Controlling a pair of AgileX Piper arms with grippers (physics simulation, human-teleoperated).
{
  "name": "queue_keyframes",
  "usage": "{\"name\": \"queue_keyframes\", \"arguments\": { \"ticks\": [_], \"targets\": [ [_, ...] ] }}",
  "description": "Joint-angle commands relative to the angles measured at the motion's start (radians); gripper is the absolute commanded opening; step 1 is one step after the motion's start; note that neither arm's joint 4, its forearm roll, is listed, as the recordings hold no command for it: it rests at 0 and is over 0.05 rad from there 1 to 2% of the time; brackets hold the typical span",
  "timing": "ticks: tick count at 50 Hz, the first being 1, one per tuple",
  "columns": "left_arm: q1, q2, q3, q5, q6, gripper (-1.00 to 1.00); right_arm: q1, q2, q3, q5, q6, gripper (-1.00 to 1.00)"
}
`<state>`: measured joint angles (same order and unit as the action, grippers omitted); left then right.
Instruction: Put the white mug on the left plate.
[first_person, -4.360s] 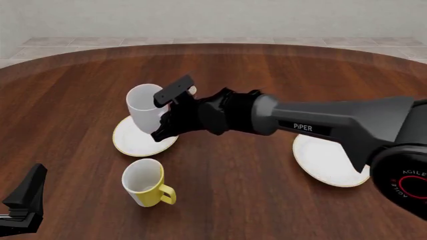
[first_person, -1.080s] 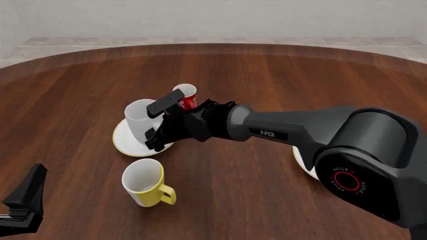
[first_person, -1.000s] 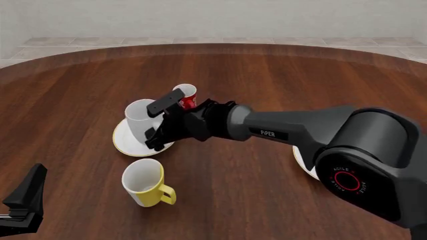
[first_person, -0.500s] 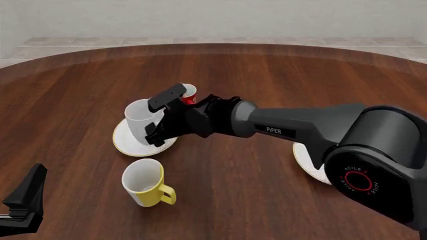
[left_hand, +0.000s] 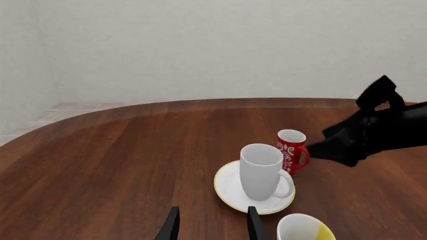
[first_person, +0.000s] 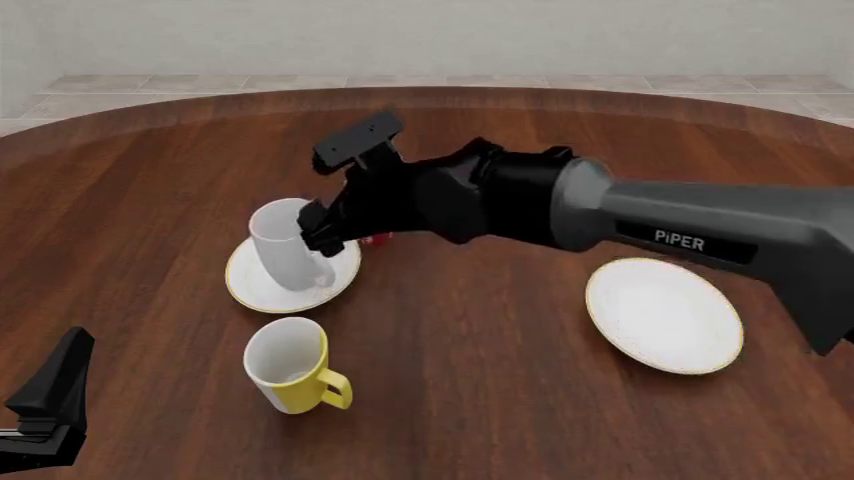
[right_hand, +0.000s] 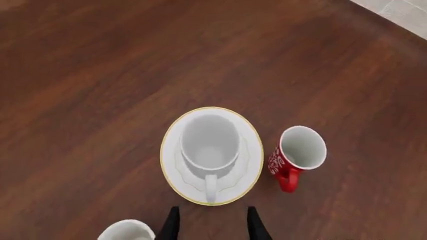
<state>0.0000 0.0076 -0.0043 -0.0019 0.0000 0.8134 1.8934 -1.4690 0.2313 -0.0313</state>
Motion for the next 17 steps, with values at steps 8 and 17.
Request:
{"name": "queue_keyframes", "arguments": {
  "ticks": [8, 17],
  "targets": [
    [0.0, 0.0, 0.0, 0.0, 0.0, 1.0, 0.008, -0.269, 0.133, 0.021, -0.03, 1.0],
    [0.0, 0.0, 0.0, 0.0, 0.0, 1.0, -0.002, -0.427, 0.184, 0.061, -0.038, 1.0]
  ]
}}
